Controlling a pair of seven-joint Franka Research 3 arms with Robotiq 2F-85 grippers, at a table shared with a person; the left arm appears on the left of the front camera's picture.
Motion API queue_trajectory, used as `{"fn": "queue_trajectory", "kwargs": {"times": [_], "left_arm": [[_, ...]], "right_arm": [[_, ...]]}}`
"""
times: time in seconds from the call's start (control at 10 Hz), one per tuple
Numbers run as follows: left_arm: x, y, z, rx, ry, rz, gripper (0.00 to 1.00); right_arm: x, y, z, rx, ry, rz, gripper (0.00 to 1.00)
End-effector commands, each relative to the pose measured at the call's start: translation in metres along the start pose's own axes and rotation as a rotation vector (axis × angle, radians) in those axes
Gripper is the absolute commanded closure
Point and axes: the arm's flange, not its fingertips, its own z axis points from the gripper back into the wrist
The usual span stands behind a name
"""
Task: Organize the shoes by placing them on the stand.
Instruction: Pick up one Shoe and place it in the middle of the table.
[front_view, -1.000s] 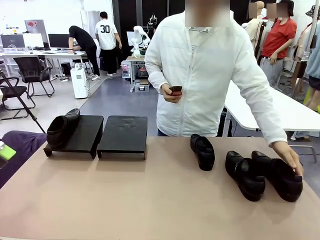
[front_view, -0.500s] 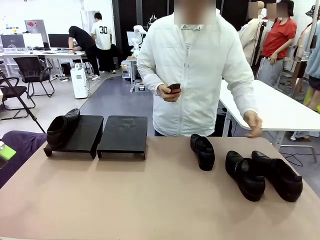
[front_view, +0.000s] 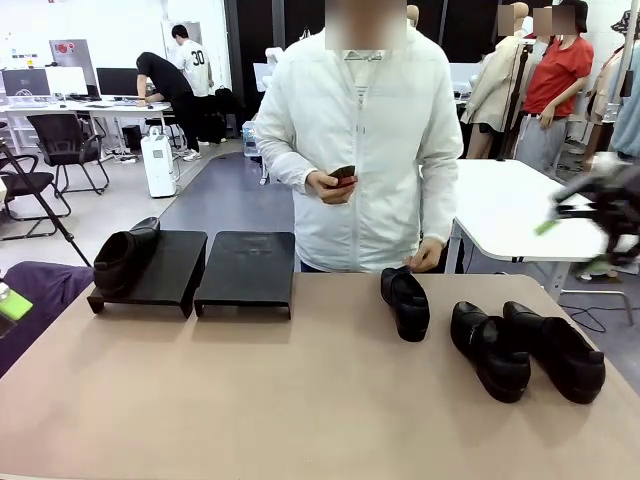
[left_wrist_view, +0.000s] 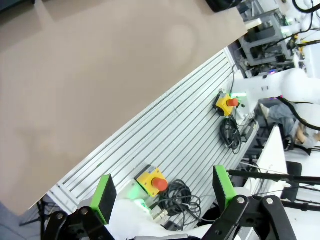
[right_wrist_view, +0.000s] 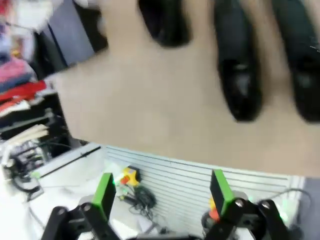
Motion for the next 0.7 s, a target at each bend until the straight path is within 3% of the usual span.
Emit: {"fn": "queue_trajectory", "kwargs": {"times": [0.0,0.1,0.2,0.3,0.4,0.5,0.6], "left_arm": [[0.001,0.001,0.001,-0.019,-0.011,-0.02,0.0],[0.001,0.001,0.001,-0.019,-0.011,-0.02,0.0],[0.001,0.001,0.001,-0.019,-0.011,-0.02,0.0],[0.001,0.001,0.001,-0.019,-0.011,-0.02,0.0],[0.001,0.001,0.001,-0.019,-0.011,-0.02,0.0],[0.001,0.001,0.001,-0.019,-0.011,-0.02,0.0],[0.001,0.001,0.001,-0.019,-0.011,-0.02,0.0]], "right_arm": [[0.053,0.069,-0.065,-0.223,-0.005,0.046,0.0],[0.064,0.098,-0.099,-0.271,0.022,0.087,0.0],[0.077,0.124,-0.131,-0.324,-0.056,0.098,0.0],[0.085,0.133,-0.143,-0.318,-0.145,0.086,0.0],[0.077,0.122,-0.132,-0.323,-0.169,0.047,0.0],[0.064,0.137,-0.156,-0.269,-0.052,0.138,0.0],[0.064,0.137,-0.156,-0.269,-0.052,0.138,0.0]]}}
